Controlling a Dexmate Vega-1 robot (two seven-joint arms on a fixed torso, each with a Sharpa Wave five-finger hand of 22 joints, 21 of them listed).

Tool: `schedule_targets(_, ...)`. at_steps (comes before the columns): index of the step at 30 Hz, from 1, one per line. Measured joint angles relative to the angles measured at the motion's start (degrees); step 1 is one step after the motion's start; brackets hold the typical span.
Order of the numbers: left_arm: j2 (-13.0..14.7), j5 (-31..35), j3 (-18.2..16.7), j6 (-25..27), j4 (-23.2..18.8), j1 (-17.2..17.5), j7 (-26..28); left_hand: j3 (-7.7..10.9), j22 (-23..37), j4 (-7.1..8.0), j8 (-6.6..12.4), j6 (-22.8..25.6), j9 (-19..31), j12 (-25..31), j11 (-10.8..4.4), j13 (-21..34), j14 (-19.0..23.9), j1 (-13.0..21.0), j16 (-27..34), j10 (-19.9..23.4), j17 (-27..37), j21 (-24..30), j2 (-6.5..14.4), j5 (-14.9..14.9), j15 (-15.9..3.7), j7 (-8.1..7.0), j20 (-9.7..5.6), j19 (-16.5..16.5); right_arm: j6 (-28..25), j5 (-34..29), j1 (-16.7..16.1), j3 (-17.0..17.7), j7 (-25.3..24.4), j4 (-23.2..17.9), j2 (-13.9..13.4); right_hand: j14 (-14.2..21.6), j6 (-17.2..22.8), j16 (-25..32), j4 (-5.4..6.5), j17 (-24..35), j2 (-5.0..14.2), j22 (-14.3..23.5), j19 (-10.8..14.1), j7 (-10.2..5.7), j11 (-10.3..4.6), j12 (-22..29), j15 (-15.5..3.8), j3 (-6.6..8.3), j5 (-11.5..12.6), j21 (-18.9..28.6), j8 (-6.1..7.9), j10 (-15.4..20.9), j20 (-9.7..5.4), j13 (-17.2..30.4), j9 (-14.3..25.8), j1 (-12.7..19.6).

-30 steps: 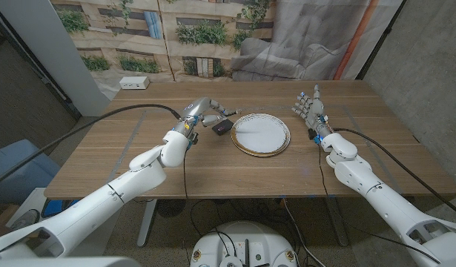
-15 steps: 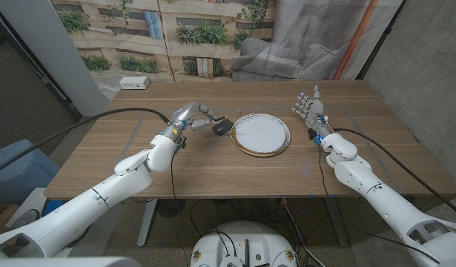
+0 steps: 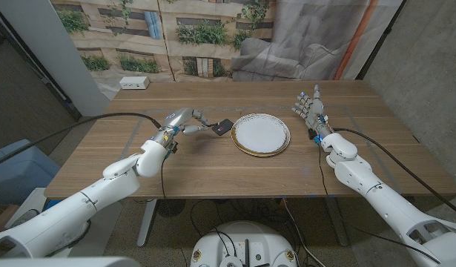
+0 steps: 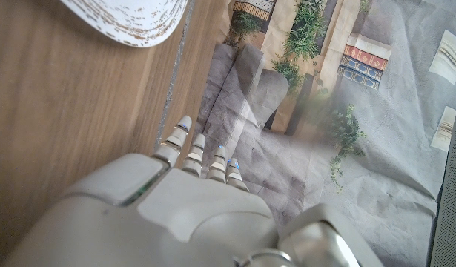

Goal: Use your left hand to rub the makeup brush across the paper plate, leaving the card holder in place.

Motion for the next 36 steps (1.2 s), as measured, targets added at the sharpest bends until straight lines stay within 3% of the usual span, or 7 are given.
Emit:
schedule_targets(20, 2.29, 5.20, 0.59, -7.50, 6.52, -0.04, 3.63, 0.00, 0.00, 0.00, 0.00, 0.00, 0.00, 0.12, -0.14, -0.02, 0.00, -0.01, 0.00, 0.14, 0.00, 0.00, -0.01, -0.01, 0.00, 0.00, 0.00, 0.00, 0.05, -0.02, 0.03, -0.02, 0.04, 0.01, 0.04, 0.00, 0.00, 0.00, 0.00, 0.00, 0.00, 0.00, 0.00, 0.00, 0.00, 0.00, 0.00, 0.00, 0.00, 0.00, 0.00, 0.00, 0.00, 0.08, 0.00, 0.00)
schedule_targets(36, 4.48, 10.38, 2.48, -9.81, 9.13, -1.26, 3.79, -0.46, 0.00, 0.00, 0.00, 0.00, 0.00, 0.10, -0.34, -0.03, 0.00, -0.02, 0.00, 0.34, 0.00, 0.00, -0.02, -0.02, 0.00, 0.00, 0.00, 0.00, 0.05, -0.02, 0.03, -0.02, 0.04, 0.06, 0.03, 0.00, 0.00, 0.00, 0.00, 0.00, 0.00, 0.00, 0.00, 0.00, 0.00, 0.00, 0.00, 0.00, 0.00, 0.00, 0.00, 0.00, 0.00, 0.07, 0.00, 0.00)
